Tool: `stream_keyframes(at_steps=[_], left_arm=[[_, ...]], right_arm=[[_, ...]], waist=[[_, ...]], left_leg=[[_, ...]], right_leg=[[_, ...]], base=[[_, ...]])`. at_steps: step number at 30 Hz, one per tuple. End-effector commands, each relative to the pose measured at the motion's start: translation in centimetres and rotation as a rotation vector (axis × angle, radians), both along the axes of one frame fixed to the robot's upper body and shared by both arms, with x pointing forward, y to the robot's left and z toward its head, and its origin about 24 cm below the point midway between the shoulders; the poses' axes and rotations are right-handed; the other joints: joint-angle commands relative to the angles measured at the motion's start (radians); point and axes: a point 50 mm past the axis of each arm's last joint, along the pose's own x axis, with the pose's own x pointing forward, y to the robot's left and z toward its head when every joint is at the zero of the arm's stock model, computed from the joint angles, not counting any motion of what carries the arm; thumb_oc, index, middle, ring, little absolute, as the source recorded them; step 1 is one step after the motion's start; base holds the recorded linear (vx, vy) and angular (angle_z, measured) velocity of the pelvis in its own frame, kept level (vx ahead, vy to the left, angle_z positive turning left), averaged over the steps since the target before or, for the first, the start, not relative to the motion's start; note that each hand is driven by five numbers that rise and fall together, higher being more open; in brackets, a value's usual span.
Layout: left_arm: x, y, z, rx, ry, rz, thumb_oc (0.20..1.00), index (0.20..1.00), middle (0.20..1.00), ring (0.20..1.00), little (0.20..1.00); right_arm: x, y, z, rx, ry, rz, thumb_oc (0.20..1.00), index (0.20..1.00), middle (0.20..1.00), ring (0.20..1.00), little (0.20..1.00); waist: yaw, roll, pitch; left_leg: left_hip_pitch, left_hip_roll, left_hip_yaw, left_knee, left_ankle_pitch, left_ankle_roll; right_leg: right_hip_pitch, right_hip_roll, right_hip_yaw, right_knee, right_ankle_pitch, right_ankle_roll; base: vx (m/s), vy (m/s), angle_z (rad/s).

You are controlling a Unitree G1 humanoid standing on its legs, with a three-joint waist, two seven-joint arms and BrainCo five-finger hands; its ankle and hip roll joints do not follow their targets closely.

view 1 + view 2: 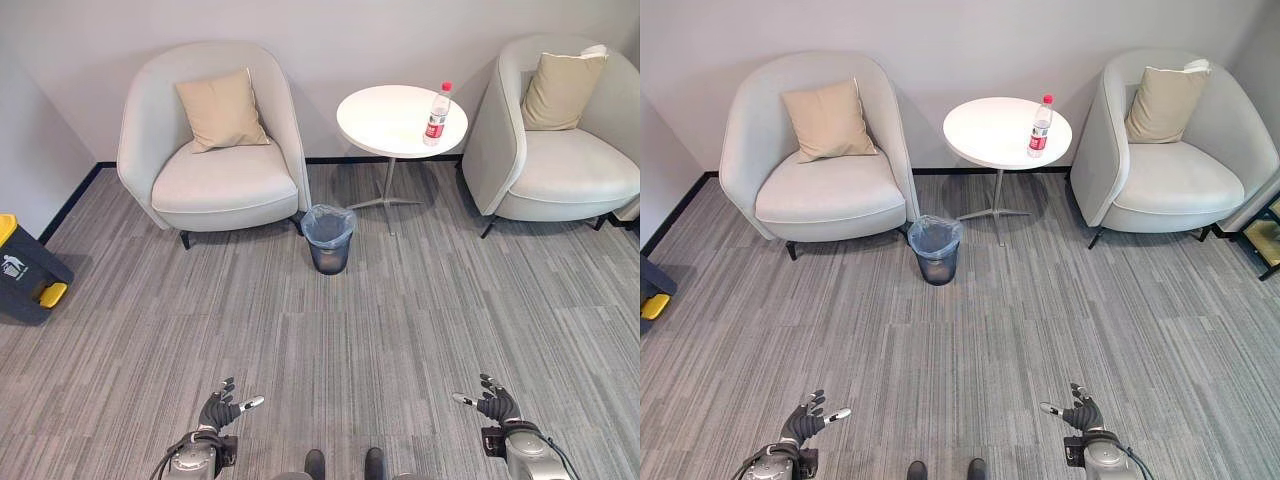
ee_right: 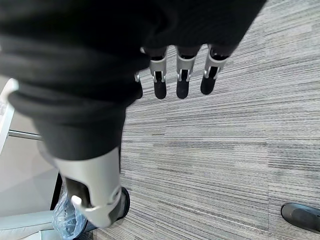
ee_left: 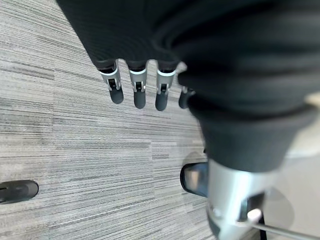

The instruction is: Gather garbage on tea table into small bin, then transfer packed bag to large trash can.

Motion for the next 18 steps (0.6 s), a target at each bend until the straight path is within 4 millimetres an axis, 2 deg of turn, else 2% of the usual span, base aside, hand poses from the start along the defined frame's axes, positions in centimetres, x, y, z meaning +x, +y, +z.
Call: stream_keyframes(at_steps=[1,14,17,18], left_arm=[[1.2,1.0,1.0,0.013,-0.067,0.028,1.000,1.000,1.000,1.000,1.000],[1.4,1.4,1.5,0.035,-0.088,0.019,1.000,1.000,1.000,1.000,1.000],[1.8,1.4,1.8,0.038,-0.108,0.011,1.000,1.000,1.000,1.000,1.000],[2.0,1.5,1.9,0.044,-0.111,0.009,1.000,1.000,1.000,1.000,1.000]], right_arm=[[1.7,0.3,1.2,0.032,-0.112,-0.035,1.000,1.000,1.000,1.000,1.000],[1.8,-0.1,1.0,0.059,-0.102,-0.110,1.000,1.000,1.000,1.000,1.000],[2.0,-0.1,1.1,0.053,-0.102,-0.110,1.000,1.000,1.000,1.000,1.000],[2.4,0.1,1.3,0.053,-0.112,-0.098,1.000,1.000,1.000,1.000,1.000]], waist=[[-0.011,-0.045,-0.022],[0.000,-0.046,-0.001],[0.001,-0.043,0.011],[-0.002,-0.037,0.022]], left_leg=[[-0.030,-0.009,-0.008,0.097,-0.145,-0.032],[-0.092,-0.032,0.001,0.179,-0.187,-0.009],[-0.104,-0.041,-0.006,0.188,-0.195,0.004],[-0.102,-0.040,-0.002,0.185,-0.197,0.013]], right_leg=[[0.016,-0.094,-0.006,0.022,-0.109,0.102],[-0.040,-0.115,0.028,0.086,-0.114,0.119],[-0.083,-0.117,0.043,0.152,-0.120,0.128],[-0.132,-0.112,0.050,0.233,-0.126,0.138]], base=[[0.01,0.020,-0.04],[0.02,0.048,-0.08],[0.00,0.083,-0.18],[0.00,0.134,-0.30]])
